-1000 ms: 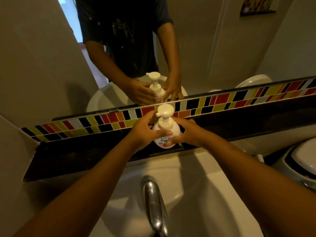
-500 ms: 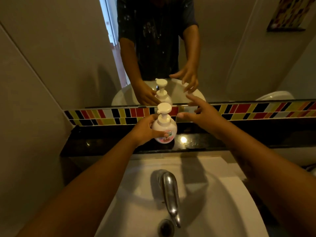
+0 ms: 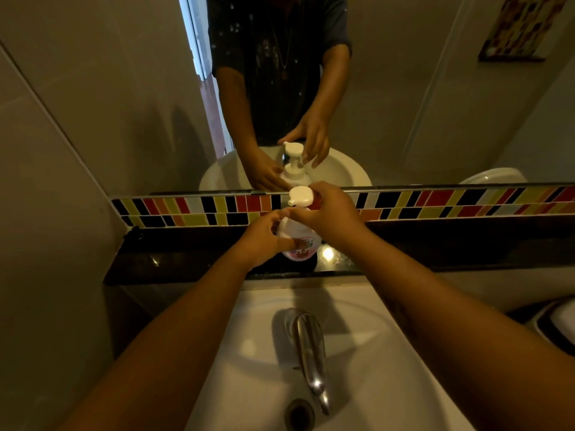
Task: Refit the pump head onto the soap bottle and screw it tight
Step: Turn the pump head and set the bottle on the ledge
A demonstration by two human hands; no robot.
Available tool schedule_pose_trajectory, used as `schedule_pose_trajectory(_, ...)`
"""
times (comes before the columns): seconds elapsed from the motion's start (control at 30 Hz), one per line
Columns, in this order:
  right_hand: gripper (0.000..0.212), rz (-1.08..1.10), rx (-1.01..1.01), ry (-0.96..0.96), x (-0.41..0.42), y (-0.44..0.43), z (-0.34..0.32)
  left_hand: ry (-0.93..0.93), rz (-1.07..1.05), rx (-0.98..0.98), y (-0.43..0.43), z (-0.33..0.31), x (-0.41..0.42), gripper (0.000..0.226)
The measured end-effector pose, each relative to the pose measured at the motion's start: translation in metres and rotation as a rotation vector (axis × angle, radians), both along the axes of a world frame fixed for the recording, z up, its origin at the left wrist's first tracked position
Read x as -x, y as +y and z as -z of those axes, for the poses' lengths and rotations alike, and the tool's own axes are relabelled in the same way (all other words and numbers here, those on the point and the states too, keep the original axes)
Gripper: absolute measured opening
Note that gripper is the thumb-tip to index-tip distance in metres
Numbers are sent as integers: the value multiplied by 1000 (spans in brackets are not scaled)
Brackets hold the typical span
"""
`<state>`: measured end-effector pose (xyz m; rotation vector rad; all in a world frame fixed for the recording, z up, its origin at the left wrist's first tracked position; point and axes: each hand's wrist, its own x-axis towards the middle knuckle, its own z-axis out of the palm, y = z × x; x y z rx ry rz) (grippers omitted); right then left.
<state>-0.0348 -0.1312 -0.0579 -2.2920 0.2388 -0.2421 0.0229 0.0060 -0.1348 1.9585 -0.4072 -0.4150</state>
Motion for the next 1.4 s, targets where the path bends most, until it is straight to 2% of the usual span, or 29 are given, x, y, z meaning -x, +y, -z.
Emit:
schedule_pose_trajectory(0.17,54,49,72,-46,-4,4,6,-17,11,-5,1,1,0,72)
schedule_pose_trajectory(0.33,49,-87,125,12,-6,-9,-2,-26,35,-38,2,0,-3,72)
schedule_pose_trajectory(0.43,45,-226,80,82,-4,-19,-11,-34,53,-50,2,-3,-5,68)
schedule_pose_trajectory(0.57,52,-322,45,168,-1,-27,-22,-47,64,-82,1,-6,-5,65)
schedule_pose_trajectory(0.63,63,-303,49,149,0,-26,-26,-38,67,-79,2,-6,-4,68)
schedule_pose_trajectory(0.73,73,-208,-71,78,-1,-21,-29,-46,69,-79,2,-7,-3,70)
schedule_pose_trajectory(0.8,71,-134,-47,56,-1,-18,-27,-54,73,-80,2,-8,-3,69)
schedule_pose_trajectory(0.93,54,-87,124,25,0,-8,-17,-33,64,-61,2,-9,0,70)
schedule_pose_trajectory(1.23,52,-149,114,60,2,-12,-21,-33,90,-89,3,-13,-3,67)
schedule_pose_trajectory(1.3,57,-148,61,58,3,-12,-17,-16,98,-103,3,-15,-4,69)
schedule_pose_trajectory(1.4,70,-125,-180,42,11,-15,-5,0,140,-126,2,-19,-4,74)
